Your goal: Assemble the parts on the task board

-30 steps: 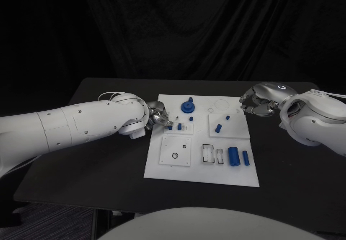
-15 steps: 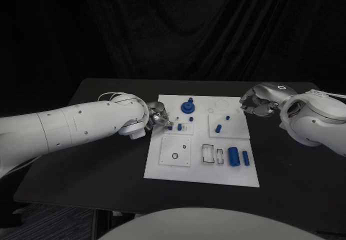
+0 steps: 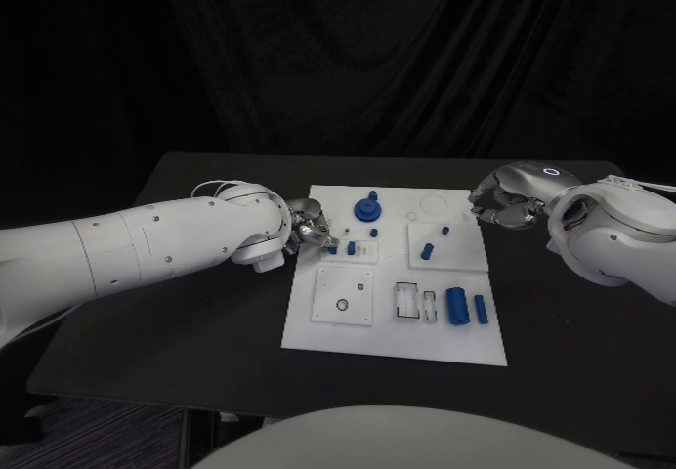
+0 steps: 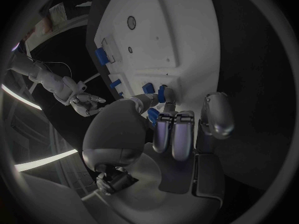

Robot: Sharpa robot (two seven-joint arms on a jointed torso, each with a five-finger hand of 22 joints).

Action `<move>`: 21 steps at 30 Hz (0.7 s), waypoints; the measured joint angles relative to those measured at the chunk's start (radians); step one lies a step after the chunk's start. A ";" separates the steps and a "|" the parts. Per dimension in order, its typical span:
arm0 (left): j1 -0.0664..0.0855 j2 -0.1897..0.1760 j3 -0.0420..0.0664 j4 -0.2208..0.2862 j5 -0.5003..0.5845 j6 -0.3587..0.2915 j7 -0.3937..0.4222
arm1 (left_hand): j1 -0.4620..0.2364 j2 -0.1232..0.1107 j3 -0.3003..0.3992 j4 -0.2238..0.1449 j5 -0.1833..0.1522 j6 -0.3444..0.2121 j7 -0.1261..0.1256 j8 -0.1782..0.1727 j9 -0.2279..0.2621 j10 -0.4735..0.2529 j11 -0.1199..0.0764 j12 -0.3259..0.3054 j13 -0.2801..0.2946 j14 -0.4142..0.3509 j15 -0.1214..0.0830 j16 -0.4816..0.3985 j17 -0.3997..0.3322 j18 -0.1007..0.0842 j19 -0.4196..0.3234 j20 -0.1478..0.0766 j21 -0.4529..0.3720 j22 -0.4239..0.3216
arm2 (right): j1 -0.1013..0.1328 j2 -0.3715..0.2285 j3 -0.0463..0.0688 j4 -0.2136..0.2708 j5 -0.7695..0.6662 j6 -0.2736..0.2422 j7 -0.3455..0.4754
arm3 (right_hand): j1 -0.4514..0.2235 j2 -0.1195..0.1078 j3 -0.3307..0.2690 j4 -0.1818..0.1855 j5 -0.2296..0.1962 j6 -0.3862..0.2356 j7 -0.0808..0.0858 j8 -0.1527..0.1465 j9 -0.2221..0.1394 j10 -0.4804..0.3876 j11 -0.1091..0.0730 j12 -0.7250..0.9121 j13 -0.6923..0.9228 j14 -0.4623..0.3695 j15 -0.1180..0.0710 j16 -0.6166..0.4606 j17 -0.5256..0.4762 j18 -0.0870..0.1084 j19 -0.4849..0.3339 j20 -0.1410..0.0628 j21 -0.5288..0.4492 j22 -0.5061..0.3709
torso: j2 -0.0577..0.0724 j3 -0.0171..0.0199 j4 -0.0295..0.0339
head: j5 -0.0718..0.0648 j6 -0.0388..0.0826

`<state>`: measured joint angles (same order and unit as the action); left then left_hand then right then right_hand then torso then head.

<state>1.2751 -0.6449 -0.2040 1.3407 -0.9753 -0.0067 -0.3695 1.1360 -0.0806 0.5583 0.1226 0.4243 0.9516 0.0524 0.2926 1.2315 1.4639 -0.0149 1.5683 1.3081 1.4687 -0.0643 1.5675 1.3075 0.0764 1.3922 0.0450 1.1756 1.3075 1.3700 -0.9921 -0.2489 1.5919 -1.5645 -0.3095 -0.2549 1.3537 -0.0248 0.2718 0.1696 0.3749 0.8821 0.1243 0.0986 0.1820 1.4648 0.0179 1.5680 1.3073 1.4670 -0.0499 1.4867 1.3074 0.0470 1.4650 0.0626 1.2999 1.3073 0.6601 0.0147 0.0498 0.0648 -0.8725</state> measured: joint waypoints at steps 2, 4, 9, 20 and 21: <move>0.000 0.000 0.000 0.000 0.000 0.000 0.000 | 0.000 0.000 0.000 0.000 0.001 0.000 0.000 0.000 0.000 0.000 0.000 0.000 0.000 0.000 0.000 0.000 0.000 0.000 0.000 0.000 0.000 0.000 | 0.000 0.000 0.000 0.000 0.000 0.001 0.000 | 0.000 0.000 0.000 0.000 0.000 0.000 0.000 0.000 0.000 0.000 0.000 0.000 0.000 0.000 0.000 0.000 0.000 0.000 0.000 0.000 0.000 0.000 | 0.000 0.0000 0.0001 | 0.000 0.000; 0.000 0.000 0.000 0.000 0.000 0.000 0.000 | 0.000 0.000 0.000 0.000 0.004 0.000 0.000 0.002 0.000 0.000 0.000 0.000 0.000 0.000 0.000 0.000 0.000 0.000 0.000 0.000 0.000 0.000 | 0.000 0.000 0.000 0.000 0.000 0.001 0.000 | 0.000 0.000 0.000 0.000 0.000 0.000 0.000 0.000 0.000 0.000 0.000 0.000 0.000 0.000 0.000 0.000 0.000 0.000 0.000 0.000 0.000 0.000 | 0.000 0.0000 0.0001 | 0.000 0.000; 0.000 0.000 0.001 0.000 0.000 0.000 0.000 | -0.001 -0.001 0.000 0.000 0.004 -0.001 0.001 -0.001 0.000 0.000 0.000 0.000 0.000 0.000 0.000 0.000 0.000 0.000 0.000 0.000 0.000 0.000 | 0.000 0.000 0.000 0.000 0.000 0.002 -0.001 | 0.000 0.000 0.000 0.000 0.000 0.000 0.000 0.000 0.000 0.000 0.000 0.000 0.001 0.000 0.000 0.000 0.000 0.000 0.000 0.000 0.000 0.000 | 0.001 0.0000 0.0004 | -0.001 0.000; 0.000 0.001 0.001 0.002 -0.010 0.000 -0.003 | -0.006 0.002 0.000 0.000 0.004 -0.001 0.001 -0.001 0.001 0.000 0.000 0.000 0.000 0.000 0.000 0.000 0.000 0.000 0.000 0.000 0.000 0.000 | 0.000 -0.001 0.000 0.000 0.000 0.004 -0.002 | 0.000 0.000 0.000 0.000 0.000 0.000 0.000 0.000 0.000 0.000 0.000 0.000 0.001 0.000 0.000 0.000 0.000 0.000 0.000 0.000 0.000 0.000 | 0.000 0.0001 0.0006 | -0.001 0.000; 0.000 0.001 0.000 0.002 -0.012 -0.001 -0.003 | -0.006 0.002 0.000 0.000 0.004 -0.001 0.001 -0.001 0.001 0.000 0.000 0.000 0.000 0.000 0.000 0.000 0.000 0.000 0.001 -0.001 0.000 0.000 | 0.000 -0.001 0.000 0.000 0.000 0.004 -0.002 | 0.000 0.000 0.000 0.000 0.000 0.000 0.000 0.000 0.000 0.000 0.000 0.000 0.001 0.000 0.000 0.000 0.000 0.000 0.000 0.000 0.000 0.000 | 0.000 0.0001 0.0006 | 0.000 0.000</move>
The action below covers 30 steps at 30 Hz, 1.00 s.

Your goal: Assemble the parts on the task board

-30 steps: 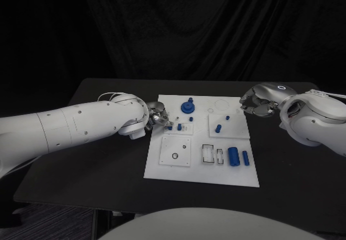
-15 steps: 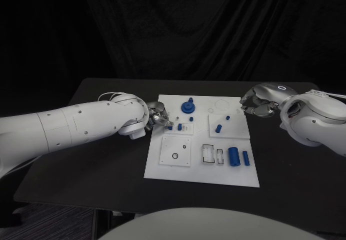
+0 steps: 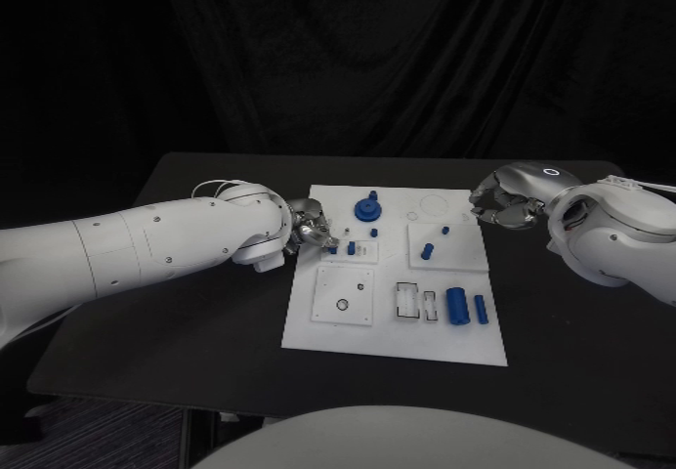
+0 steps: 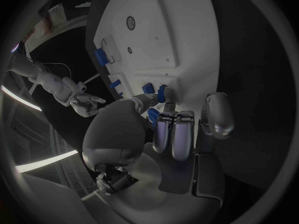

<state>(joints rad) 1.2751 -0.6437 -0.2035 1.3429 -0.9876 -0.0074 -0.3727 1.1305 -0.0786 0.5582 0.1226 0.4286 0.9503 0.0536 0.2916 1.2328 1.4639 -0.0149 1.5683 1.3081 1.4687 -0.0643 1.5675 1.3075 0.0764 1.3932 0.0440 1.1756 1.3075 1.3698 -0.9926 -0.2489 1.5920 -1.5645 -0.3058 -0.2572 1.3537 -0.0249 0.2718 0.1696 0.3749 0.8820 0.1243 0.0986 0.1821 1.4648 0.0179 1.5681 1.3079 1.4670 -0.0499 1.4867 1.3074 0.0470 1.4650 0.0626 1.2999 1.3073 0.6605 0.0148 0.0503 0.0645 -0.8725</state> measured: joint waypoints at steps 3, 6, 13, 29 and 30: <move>0.000 0.000 0.000 0.001 -0.005 -0.001 -0.001 | 0.000 0.000 0.000 0.000 0.000 0.002 -0.002 0.000 0.000 0.000 0.000 0.000 0.000 0.000 0.000 0.000 0.000 0.000 0.003 -0.003 0.000 0.000 | 0.000 0.000 0.000 0.000 0.000 0.000 0.000 | 0.000 0.000 0.000 0.000 0.000 0.000 0.000 0.000 0.000 0.000 0.000 0.000 0.000 0.000 0.000 0.000 0.000 0.000 0.000 0.000 0.000 0.000 | 0.000 0.0000 -0.0001 | 0.000 0.000; 0.000 0.000 -0.001 0.003 -0.011 -0.004 -0.002 | 0.000 0.000 0.000 0.000 0.000 0.004 -0.004 0.000 0.000 0.000 0.000 0.000 0.000 0.000 0.000 0.000 0.000 0.000 0.003 -0.003 0.000 0.000 | 0.000 0.000 0.000 0.000 0.000 0.001 0.000 | 0.000 0.000 0.000 0.000 0.000 0.000 0.000 0.000 0.000 0.000 0.000 0.000 0.000 0.000 0.000 0.000 0.000 0.000 0.000 0.000 0.000 0.000 | 0.000 0.0002 -0.0002 | 0.001 0.000; -0.001 0.001 -0.002 0.007 -0.034 -0.017 -0.005 | 0.000 0.000 0.000 0.000 0.000 0.004 -0.004 0.001 0.002 0.004 -0.004 0.000 0.000 0.000 0.000 0.000 0.000 0.000 0.003 -0.003 0.000 0.000 | 0.000 0.000 0.000 0.000 0.000 0.002 -0.001 | -0.004 -0.004 0.003 -0.003 0.000 0.000 0.000 0.000 0.000 0.000 0.000 0.000 0.000 0.000 0.000 0.000 0.000 0.000 0.000 0.000 0.000 0.000 | 0.000 0.0003 -0.0003 | 0.002 0.000; -0.002 0.002 -0.003 0.016 -0.067 -0.035 -0.018 | 0.000 0.000 0.000 0.000 0.000 0.008 -0.007 0.001 0.001 0.004 -0.004 0.000 0.000 -0.002 -0.002 0.000 0.000 0.000 0.005 -0.005 0.008 0.000 | 0.000 -0.001 0.000 0.001 0.000 0.004 -0.002 | -0.004 -0.004 0.003 -0.003 0.000 0.000 0.000 0.000 0.000 0.000 0.000 0.000 0.000 0.000 0.000 0.000 0.000 0.000 0.000 0.000 0.000 0.000 | 0.000 0.0003 0.0005 | 0.002 0.000; -0.002 0.002 -0.003 0.016 -0.068 -0.035 -0.019 | 0.000 0.000 0.000 0.000 0.000 0.008 -0.007 0.001 0.001 0.004 -0.004 0.000 0.000 -0.004 -0.004 0.000 0.000 0.000 0.006 -0.006 0.008 0.000 | 0.000 -0.001 0.000 0.001 0.000 0.004 -0.003 | -0.004 -0.004 0.003 -0.003 0.000 0.000 0.000 0.000 0.000 0.000 0.000 0.000 0.000 0.000 0.000 0.000 0.000 0.000 0.000 0.000 0.000 0.000 | 0.000 0.0003 0.0005 | 0.002 0.000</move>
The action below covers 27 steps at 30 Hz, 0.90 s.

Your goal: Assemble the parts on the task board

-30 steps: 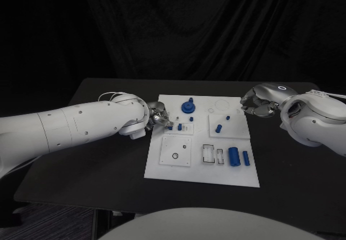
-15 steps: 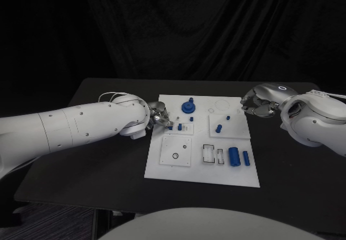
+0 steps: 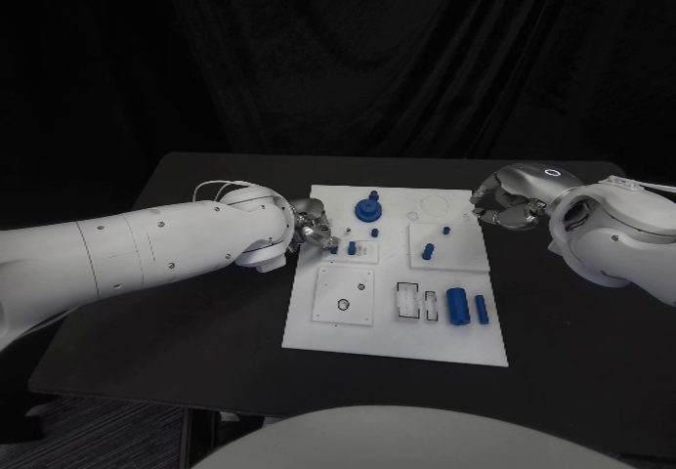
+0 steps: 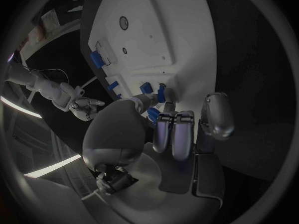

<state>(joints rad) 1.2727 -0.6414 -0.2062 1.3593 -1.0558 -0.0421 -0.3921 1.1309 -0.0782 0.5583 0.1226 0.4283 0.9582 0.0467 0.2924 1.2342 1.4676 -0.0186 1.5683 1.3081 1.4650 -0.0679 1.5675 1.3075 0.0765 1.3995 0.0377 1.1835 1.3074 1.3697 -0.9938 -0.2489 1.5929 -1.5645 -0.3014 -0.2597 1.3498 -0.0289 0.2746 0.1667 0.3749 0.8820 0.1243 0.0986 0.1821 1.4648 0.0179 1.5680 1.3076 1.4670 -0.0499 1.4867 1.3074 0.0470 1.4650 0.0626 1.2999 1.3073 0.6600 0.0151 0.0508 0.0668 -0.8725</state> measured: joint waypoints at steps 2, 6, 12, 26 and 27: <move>0.000 0.000 0.000 0.002 -0.003 0.000 -0.003 | 0.000 0.000 0.000 0.000 0.000 0.000 0.000 0.000 0.000 0.000 0.000 0.000 0.000 0.000 0.000 0.000 0.000 0.000 0.000 0.000 0.000 0.000 | 0.000 0.000 0.000 0.000 0.000 0.001 0.000 | 0.000 0.000 0.000 0.000 0.000 0.000 0.000 0.000 0.000 0.000 0.000 0.000 0.000 0.000 0.000 0.000 0.000 0.000 0.000 0.000 0.000 0.000 | 0.000 0.0000 0.0000 | 0.000 0.000; 0.000 -0.001 0.000 0.005 -0.008 0.000 -0.007 | -0.002 0.002 0.000 0.000 0.000 0.000 0.000 0.000 -0.001 0.000 0.000 0.000 0.000 0.000 0.000 0.000 0.000 0.000 0.000 0.000 0.000 0.000 | 0.000 0.000 0.000 0.000 0.000 0.002 -0.001 | 0.000 0.000 0.000 0.000 0.000 0.000 0.000 0.000 0.000 0.000 0.000 0.000 0.000 0.000 0.000 0.000 0.000 0.000 0.000 0.000 0.000 0.000 | 0.000 0.0001 0.0000 | 0.001 0.000; 0.000 -0.002 0.001 0.008 -0.013 0.003 -0.011 | -0.009 0.006 0.000 0.000 -0.005 0.001 0.000 -0.002 -0.001 0.000 0.000 0.000 0.000 0.000 0.000 0.000 0.000 0.000 0.000 0.000 0.000 0.000 | 0.000 0.001 0.000 0.000 0.000 0.004 -0.002 | 0.000 0.000 0.000 0.000 0.000 0.000 0.000 0.000 -0.001 0.000 0.000 0.000 0.000 0.000 0.000 0.000 0.000 0.000 0.000 0.000 0.000 0.000 | 0.000 0.0002 -0.0003 | 0.002 0.000; 0.000 -0.006 0.000 -0.002 -0.021 0.008 -0.022 | -0.139 0.028 -0.212 0.141 -0.238 0.030 -0.006 -0.041 -0.057 0.000 0.000 0.000 0.000 0.000 0.000 0.000 0.000 0.000 0.004 0.004 -0.017 0.000 | -0.001 0.001 0.000 -0.001 0.000 0.010 -0.004 | 0.000 0.000 0.000 0.000 0.000 0.000 0.000 0.000 -0.001 0.000 0.000 0.000 0.000 0.000 0.000 0.000 0.000 0.000 0.000 0.000 -0.004 0.000 | 0.000 0.0002 -0.0007 | 0.003 0.000; 0.000 -0.006 0.000 -0.003 -0.021 0.008 -0.022 | -0.142 0.032 -0.227 0.149 -0.244 0.030 -0.006 -0.044 -0.059 0.000 0.000 0.000 0.000 0.000 0.000 0.000 0.000 0.000 0.004 0.004 -0.021 0.000 | -0.002 0.001 0.000 -0.001 0.000 0.010 -0.004 | 0.000 0.000 0.000 0.000 0.000 0.000 0.000 0.000 -0.001 0.000 0.000 0.000 0.000 0.000 0.000 0.000 0.000 0.000 0.000 0.000 -0.004 0.000 | 0.000 0.0001 -0.0007 | 0.003 0.000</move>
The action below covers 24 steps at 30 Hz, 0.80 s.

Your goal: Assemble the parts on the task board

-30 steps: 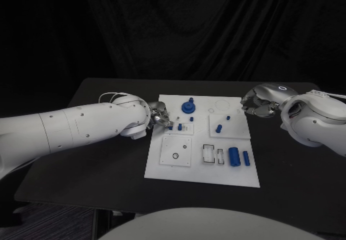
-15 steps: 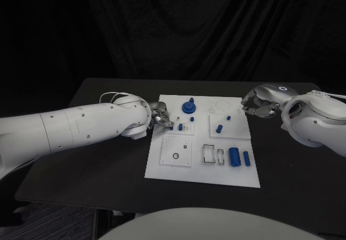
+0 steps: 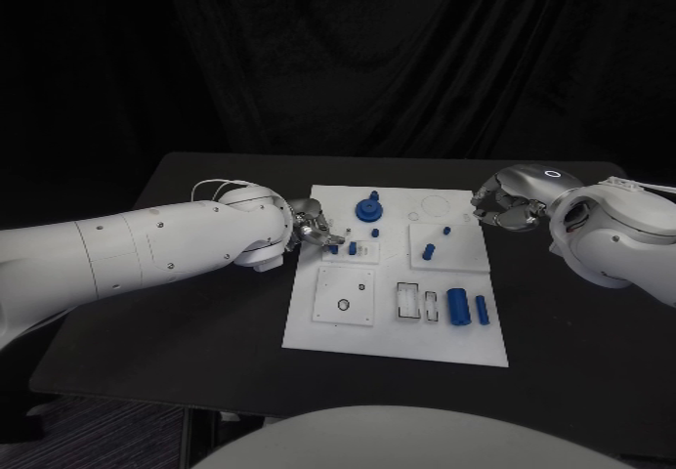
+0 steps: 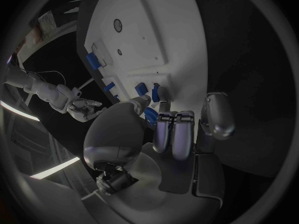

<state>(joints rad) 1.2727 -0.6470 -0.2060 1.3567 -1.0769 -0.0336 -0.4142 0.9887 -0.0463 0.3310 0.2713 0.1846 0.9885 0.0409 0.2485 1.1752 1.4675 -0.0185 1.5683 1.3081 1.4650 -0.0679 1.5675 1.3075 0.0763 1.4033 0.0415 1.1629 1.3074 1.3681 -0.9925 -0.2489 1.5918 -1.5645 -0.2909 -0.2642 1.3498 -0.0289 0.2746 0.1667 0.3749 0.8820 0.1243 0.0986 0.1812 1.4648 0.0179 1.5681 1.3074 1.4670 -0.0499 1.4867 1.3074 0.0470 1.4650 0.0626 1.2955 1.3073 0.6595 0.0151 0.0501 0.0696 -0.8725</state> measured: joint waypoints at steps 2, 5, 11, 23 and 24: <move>0.000 0.000 0.000 0.000 0.000 0.001 0.000 | -0.001 0.001 -0.025 0.010 -0.009 -0.002 0.002 -0.009 -0.008 0.000 0.000 0.000 0.000 0.000 0.000 0.000 0.000 0.000 0.000 0.000 -0.001 0.000 | 0.000 0.000 0.000 0.000 0.000 0.001 0.000 | 0.000 0.000 0.000 0.000 0.000 0.000 0.000 0.000 0.000 0.000 0.000 0.000 0.000 0.000 0.000 0.000 0.000 0.000 0.000 0.000 0.000 0.000 | 0.000 -0.0001 0.0001 | 0.000 0.000; 0.000 0.000 0.001 -0.001 0.000 0.002 0.003 | -0.005 0.005 -0.049 0.016 -0.015 -0.007 0.007 -0.018 -0.017 0.000 0.000 0.000 0.000 0.000 0.000 0.000 0.000 0.000 0.000 0.000 -0.001 0.000 | 0.000 0.000 0.000 0.000 0.000 0.003 -0.001 | 0.000 0.000 0.002 0.002 0.000 0.000 0.000 0.000 0.000 0.000 0.000 0.000 0.000 0.000 0.000 0.000 0.000 0.000 0.000 0.000 0.000 0.000 | 0.000 -0.0005 0.0000 | 0.001 0.000; 0.000 0.001 0.002 -0.002 0.001 0.003 0.008 | -0.017 0.017 -0.084 0.018 -0.026 -0.004 0.011 -0.031 -0.028 0.000 0.000 0.000 0.000 0.000 0.000 0.000 0.000 0.000 0.000 0.000 -0.007 0.000 | -0.001 0.001 0.000 0.000 0.000 0.005 -0.001 | 0.000 0.000 0.003 0.003 0.000 0.000 0.000 0.000 0.000 0.000 0.000 0.000 0.000 0.000 0.000 0.000 0.000 0.000 0.000 0.000 0.000 0.000 | 0.001 -0.0006 0.0000 | 0.000 0.000; 0.000 0.001 0.001 -0.007 0.001 0.005 0.017 | -0.050 0.050 -0.149 0.020 -0.031 0.014 0.008 -0.019 -0.017 0.000 0.000 0.000 0.000 0.000 0.000 0.000 0.000 0.000 0.000 0.000 -0.011 0.000 | -0.001 0.001 0.000 0.000 0.000 0.009 -0.002 | 0.000 0.000 0.003 0.003 0.000 0.000 0.000 0.000 0.000 0.000 0.000 0.000 0.001 0.000 0.000 0.000 0.000 0.000 0.000 0.000 0.000 0.000 | 0.001 -0.0002 0.0000 | 0.002 0.000; 0.000 0.001 0.001 -0.008 0.001 0.005 0.018 | -0.054 0.054 -0.156 0.021 -0.031 0.014 0.007 -0.011 -0.010 0.000 0.000 0.000 0.000 0.000 0.000 0.000 0.000 0.000 0.000 0.000 -0.011 0.000 | -0.001 0.001 0.000 0.000 0.000 0.009 -0.002 | 0.000 0.000 0.003 0.003 0.000 0.000 0.000 0.000 0.000 0.000 0.000 0.000 0.001 0.000 0.000 0.000 0.000 0.000 0.000 0.000 0.000 0.000 | 0.001 -0.0002 0.0000 | 0.003 0.000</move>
<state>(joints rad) 1.2723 -0.6462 -0.2054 1.3483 -1.0757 -0.0284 -0.3964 0.9346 0.0078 0.1750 0.2919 0.1535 1.0027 0.0480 0.2377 1.1651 1.4676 -0.0186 1.5683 1.3081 1.4651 -0.0679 1.5674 1.3075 0.0764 1.4032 0.0414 1.1523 1.3075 1.3668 -0.9918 -0.2489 1.5914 -1.5645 -0.2821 -0.2667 1.3498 -0.0289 0.2775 0.1696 0.3749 0.8820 0.1243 0.0986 0.1814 1.4648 0.0179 1.5681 1.3080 1.4670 -0.0499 1.4867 1.3074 0.0470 1.4650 0.0626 1.2955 1.3073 0.6606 0.0150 0.0501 0.0722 -0.8725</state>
